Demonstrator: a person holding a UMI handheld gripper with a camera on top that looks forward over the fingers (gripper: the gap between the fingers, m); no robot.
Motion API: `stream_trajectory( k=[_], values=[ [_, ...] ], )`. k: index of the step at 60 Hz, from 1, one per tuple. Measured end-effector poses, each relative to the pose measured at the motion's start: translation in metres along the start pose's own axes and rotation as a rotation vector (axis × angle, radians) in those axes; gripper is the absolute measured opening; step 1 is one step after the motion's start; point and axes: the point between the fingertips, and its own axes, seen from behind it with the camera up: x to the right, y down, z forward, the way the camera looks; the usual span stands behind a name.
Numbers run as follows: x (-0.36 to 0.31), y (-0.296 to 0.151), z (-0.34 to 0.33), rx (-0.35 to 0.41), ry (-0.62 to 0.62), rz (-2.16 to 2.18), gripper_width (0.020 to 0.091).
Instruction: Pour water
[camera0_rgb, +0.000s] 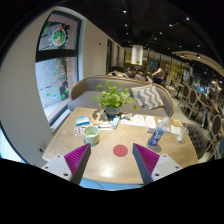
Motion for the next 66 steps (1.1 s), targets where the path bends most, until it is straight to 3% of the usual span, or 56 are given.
stream_trajectory(
  k=[7,31,42,54,57,66],
  values=[
    [0.017,0.010,0.004,-0.012,0.012,0.029,0.0860],
    [0.202,0.083,0.132,-0.030,0.061,0.124,0.0858],
    [0.270,0.086,0.215,0.013,0.073,0.162,0.0861],
    [0.286,0.072,0.290,0.057,0.030,0.169,0.0847],
    [0.283,0.070,0.303,0.063,0.016,0.174,0.0819],
    [0.278,0.065,0.329,0.081,0.013,0.153,0.0642]
  ],
)
